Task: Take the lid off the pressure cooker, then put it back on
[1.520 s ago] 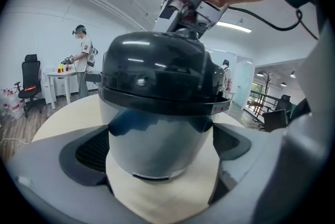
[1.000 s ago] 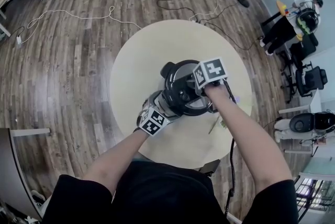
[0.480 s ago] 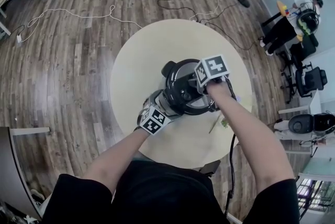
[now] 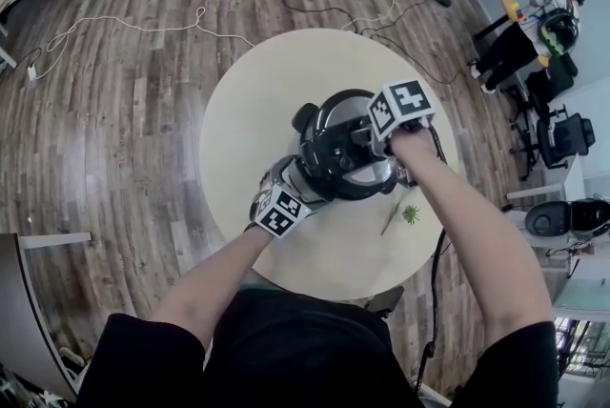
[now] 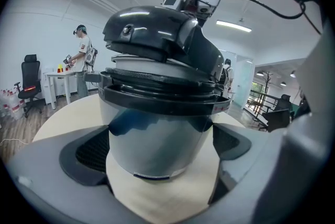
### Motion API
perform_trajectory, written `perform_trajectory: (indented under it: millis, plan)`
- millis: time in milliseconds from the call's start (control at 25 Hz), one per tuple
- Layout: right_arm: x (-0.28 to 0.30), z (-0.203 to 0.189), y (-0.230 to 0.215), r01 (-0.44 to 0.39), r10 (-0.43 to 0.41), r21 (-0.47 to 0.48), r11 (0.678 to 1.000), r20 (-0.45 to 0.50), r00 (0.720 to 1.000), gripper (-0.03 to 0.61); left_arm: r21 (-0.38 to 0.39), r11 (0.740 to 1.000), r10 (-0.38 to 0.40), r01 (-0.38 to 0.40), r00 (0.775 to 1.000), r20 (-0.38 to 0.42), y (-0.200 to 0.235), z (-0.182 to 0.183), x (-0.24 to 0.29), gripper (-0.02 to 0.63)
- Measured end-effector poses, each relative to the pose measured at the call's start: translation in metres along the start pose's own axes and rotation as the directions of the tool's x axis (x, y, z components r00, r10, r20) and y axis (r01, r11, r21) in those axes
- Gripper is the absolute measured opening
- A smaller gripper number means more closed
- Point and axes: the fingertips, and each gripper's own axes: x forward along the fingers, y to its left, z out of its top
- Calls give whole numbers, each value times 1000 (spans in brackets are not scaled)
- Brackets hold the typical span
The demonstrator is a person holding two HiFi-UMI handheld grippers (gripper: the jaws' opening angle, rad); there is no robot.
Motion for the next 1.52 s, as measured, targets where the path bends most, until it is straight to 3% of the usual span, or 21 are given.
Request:
perform_trajectory:
  millis: [240,480,640,840,1080,1320,1520]
  plan:
    - [-14,-7,-11,-37,39,70,997,-18,999,287,1,1000,0,0,1000,-4,-2,-1,3,592]
    - [-43,-5,-31,-16,17,91,996,-4,1000,287,2,1000,-2,2,1000,-4,7,-18,-2,592]
    - [-90,-21,-75,23,-23,99,995,-5,1000,287,2,1000,-3,3,1000,-7,2,-6,1,592]
    - [-121,-68,-114,43,-41,155,987,-19,999,287,0,1000,-3,3,1000,-7,2,-2,0,592]
    - [-128,-154,-134,43,-27,208,977,-80,996,287,5,1000,1,-1,1000,-7,2,-1,-1,592]
    - [-105,-232,-111,3,25,207,978,-132,991,287,-1,1000,-4,4,1000,-16,0,-2,1,592]
    - [-60,-275,-74,-48,76,161,986,-169,983,287,1,1000,6,-6,999,-34,1,-6,1,592]
